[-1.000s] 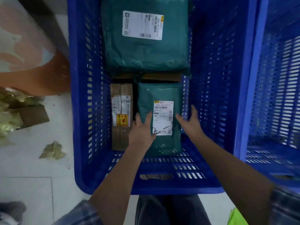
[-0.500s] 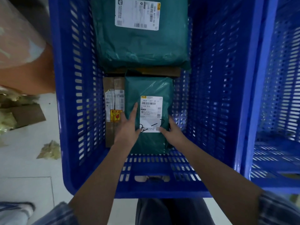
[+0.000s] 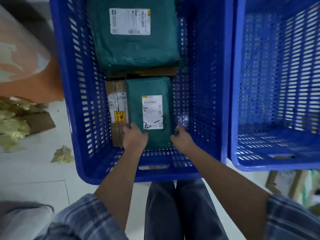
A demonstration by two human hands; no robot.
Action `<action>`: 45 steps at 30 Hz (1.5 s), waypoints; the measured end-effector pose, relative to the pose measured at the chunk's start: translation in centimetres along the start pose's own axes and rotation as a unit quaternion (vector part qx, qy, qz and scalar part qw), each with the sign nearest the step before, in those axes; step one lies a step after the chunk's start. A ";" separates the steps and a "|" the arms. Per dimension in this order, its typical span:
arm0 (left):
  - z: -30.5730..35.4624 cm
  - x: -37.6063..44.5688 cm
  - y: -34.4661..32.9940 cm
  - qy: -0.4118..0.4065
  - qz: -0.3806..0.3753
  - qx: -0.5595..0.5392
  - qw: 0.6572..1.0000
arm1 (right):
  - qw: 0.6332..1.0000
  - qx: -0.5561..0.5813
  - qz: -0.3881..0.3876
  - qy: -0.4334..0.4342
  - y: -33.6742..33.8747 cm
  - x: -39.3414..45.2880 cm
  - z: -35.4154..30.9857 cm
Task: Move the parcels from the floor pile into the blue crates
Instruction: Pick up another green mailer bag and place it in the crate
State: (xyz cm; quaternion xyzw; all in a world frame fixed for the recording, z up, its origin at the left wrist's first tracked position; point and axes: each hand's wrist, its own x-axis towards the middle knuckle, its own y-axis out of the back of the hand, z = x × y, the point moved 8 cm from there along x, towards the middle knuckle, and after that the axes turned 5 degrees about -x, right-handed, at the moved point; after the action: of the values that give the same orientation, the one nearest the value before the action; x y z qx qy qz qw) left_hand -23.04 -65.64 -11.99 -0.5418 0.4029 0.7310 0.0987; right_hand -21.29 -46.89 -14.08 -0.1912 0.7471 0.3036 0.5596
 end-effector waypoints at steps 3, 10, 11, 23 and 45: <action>-1.0 -3.4 -1.4 0.046 -0.049 -0.017 0.998 | 0.999 0.034 0.002 -0.022 1.1 -3.7 2.7; 2.1 -10.7 -2.1 0.018 -0.075 0.039 0.996 | 0.974 0.209 0.076 0.042 5.6 -12.8 5.4; 3.0 -11.5 -2.1 0.008 -0.069 0.047 0.996 | 0.969 0.226 0.090 0.046 6.4 -13.9 5.8; 17.2 -23.0 -8.5 -0.322 0.075 0.052 0.943 | 0.905 0.402 0.132 -0.046 8.3 -19.7 25.1; 25.2 -36.3 -46.4 -0.282 -0.160 0.359 0.875 | 0.765 0.590 0.122 -0.229 8.9 -24.9 62.1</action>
State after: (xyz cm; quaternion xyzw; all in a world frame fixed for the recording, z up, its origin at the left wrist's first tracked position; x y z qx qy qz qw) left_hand 0.25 -7.11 -0.45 -0.2966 0.5009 0.6321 0.5114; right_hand 25.28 -0.17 -0.02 0.3445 0.6453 -0.0968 0.6749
